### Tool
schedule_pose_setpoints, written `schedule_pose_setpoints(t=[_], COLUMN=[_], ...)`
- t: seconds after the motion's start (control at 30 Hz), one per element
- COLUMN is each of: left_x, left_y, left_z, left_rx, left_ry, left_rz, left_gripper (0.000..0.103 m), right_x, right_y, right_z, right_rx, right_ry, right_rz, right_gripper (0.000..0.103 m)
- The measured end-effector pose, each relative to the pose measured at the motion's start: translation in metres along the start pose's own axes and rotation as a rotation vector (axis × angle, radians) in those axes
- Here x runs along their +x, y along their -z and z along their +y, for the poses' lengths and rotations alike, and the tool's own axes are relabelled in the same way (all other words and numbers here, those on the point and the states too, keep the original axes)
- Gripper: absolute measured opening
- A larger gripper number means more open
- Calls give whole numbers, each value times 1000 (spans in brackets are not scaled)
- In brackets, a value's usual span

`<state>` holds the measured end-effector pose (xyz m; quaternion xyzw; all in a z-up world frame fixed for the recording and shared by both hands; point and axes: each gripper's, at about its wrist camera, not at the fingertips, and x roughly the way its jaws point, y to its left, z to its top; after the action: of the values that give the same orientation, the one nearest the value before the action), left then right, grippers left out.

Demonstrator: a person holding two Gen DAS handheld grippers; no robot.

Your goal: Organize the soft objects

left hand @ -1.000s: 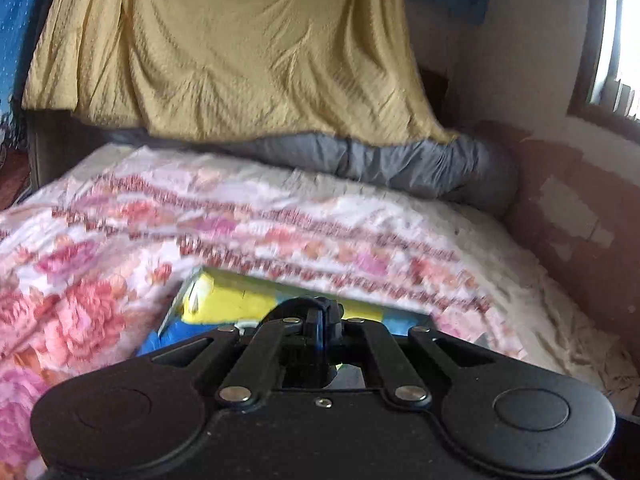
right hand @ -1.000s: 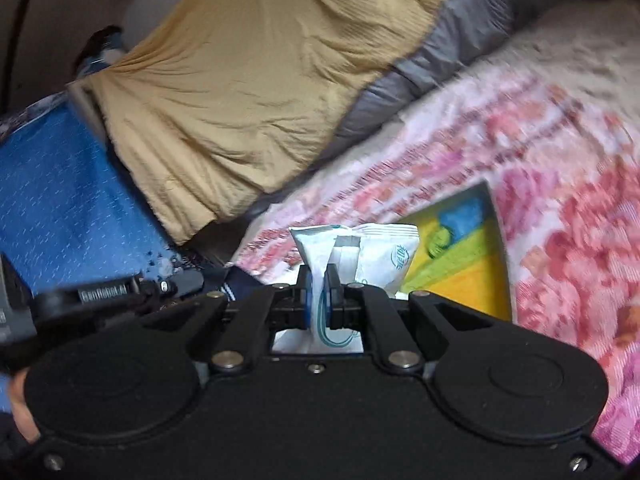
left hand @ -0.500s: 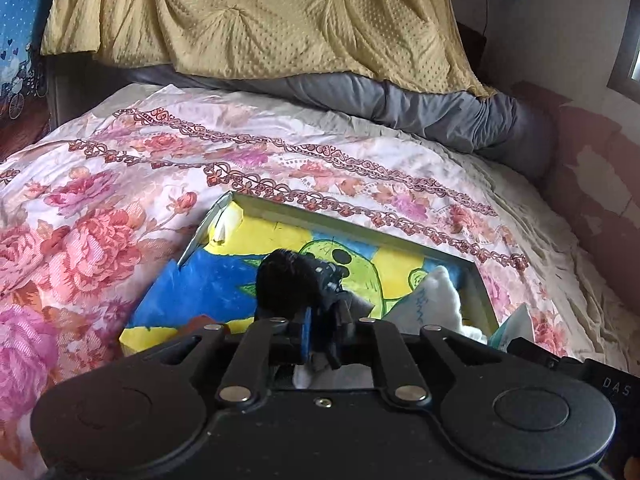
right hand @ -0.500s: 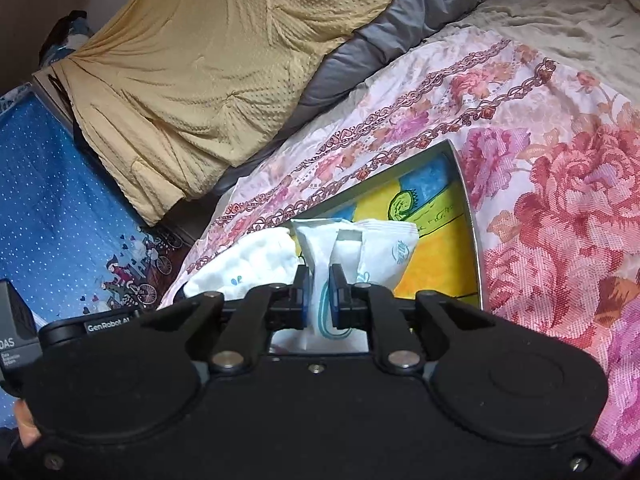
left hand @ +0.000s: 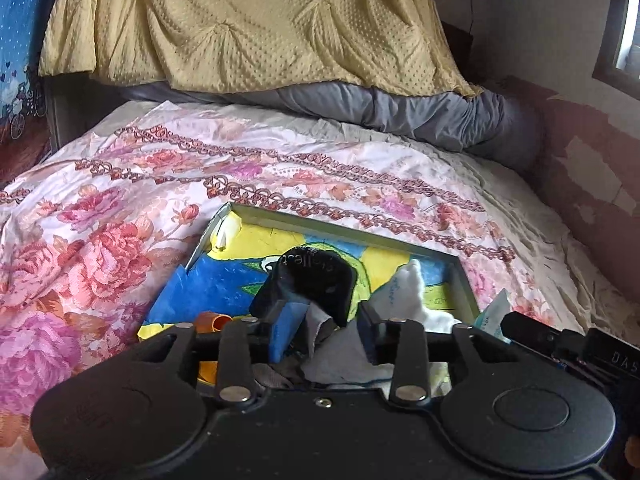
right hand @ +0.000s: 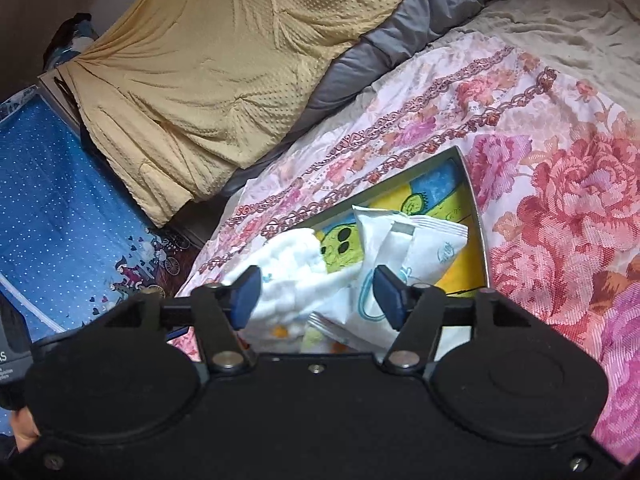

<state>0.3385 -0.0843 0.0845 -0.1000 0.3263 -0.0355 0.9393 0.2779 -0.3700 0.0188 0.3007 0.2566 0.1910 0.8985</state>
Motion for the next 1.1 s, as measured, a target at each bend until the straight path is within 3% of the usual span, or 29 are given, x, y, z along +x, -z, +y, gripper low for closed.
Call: schedule_pose_setpoints(t=[0.3, 0.6, 0.93, 1.1], left_x=[-52, -126, -214, -249], left_y=[1, 3, 30, 53], left_z=[-14, -6, 21, 38], left_rx=[24, -24, -47, -24], left_ry=[13, 44, 53, 38], left_rz=[-46, -112, -223, -262], left_gripper=[64, 82, 102, 102], right_x=[-30, -82, -146, -168], right_y=[0, 11, 49, 76], right_z=[28, 60, 112, 139], right_rx=[-5, -20, -118, -203], right_ry=[-45, -70, -56, -13], right_rz=[-14, -73, -113, -126], right_gripper=[87, 101, 103, 103])
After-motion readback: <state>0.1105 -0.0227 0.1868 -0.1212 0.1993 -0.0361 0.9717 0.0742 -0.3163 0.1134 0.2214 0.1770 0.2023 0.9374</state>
